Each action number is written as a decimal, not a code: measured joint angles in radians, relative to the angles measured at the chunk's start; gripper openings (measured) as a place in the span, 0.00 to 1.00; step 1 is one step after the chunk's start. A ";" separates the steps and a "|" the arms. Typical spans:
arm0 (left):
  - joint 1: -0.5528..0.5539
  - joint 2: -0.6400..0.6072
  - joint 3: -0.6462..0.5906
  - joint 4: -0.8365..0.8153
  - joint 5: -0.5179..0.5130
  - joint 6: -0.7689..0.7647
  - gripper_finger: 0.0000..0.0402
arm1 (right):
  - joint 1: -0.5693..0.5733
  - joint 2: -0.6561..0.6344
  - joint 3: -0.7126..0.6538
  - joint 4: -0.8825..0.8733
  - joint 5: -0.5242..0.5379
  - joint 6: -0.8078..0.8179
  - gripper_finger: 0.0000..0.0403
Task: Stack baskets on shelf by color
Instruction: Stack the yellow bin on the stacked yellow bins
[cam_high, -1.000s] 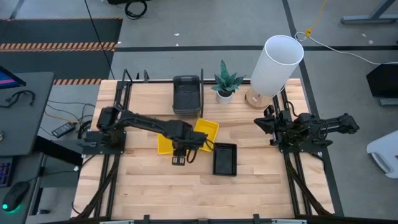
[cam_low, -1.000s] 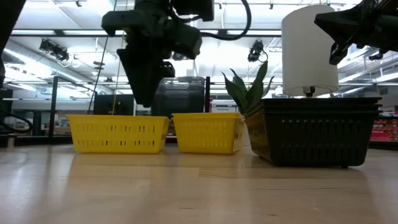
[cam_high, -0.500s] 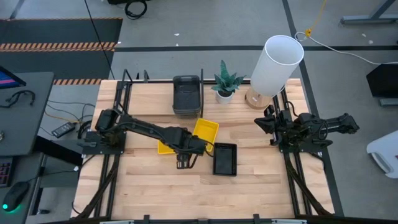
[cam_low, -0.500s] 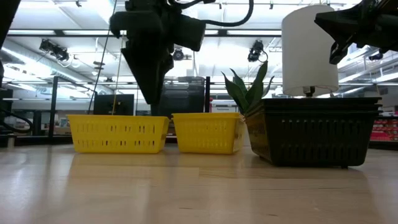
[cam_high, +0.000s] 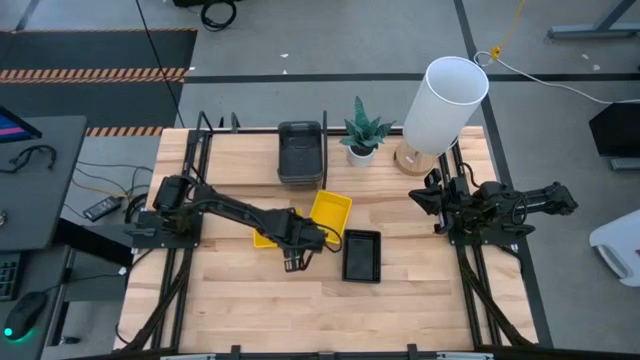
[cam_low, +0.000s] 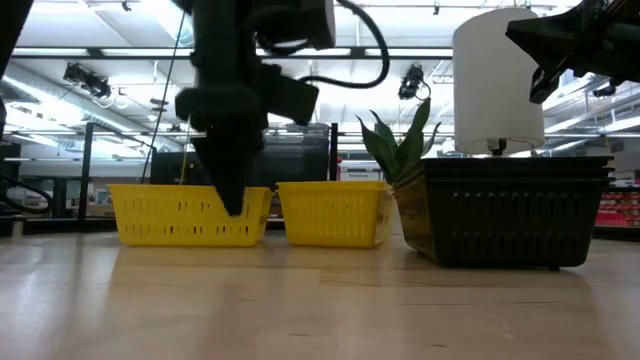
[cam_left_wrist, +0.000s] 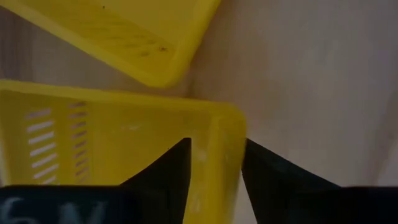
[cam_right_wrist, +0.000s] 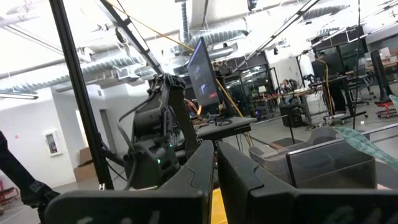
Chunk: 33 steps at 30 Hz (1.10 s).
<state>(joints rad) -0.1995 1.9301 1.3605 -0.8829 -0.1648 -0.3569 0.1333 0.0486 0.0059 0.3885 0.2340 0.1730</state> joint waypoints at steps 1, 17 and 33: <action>-0.001 0.000 -0.009 0.017 -0.011 0.001 0.34 | 0.000 0.000 0.000 0.000 0.000 0.000 0.07; -0.034 0.000 0.043 -0.154 0.031 0.059 0.03 | 0.000 0.000 0.000 0.000 0.000 0.000 0.07; -0.198 0.000 0.336 -0.413 -0.209 0.802 0.02 | 0.000 0.000 0.000 0.000 0.000 0.000 0.07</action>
<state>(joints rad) -0.3979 1.9301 1.6964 -1.2963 -0.3739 0.4452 0.1333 0.0486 0.0059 0.3885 0.2340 0.1730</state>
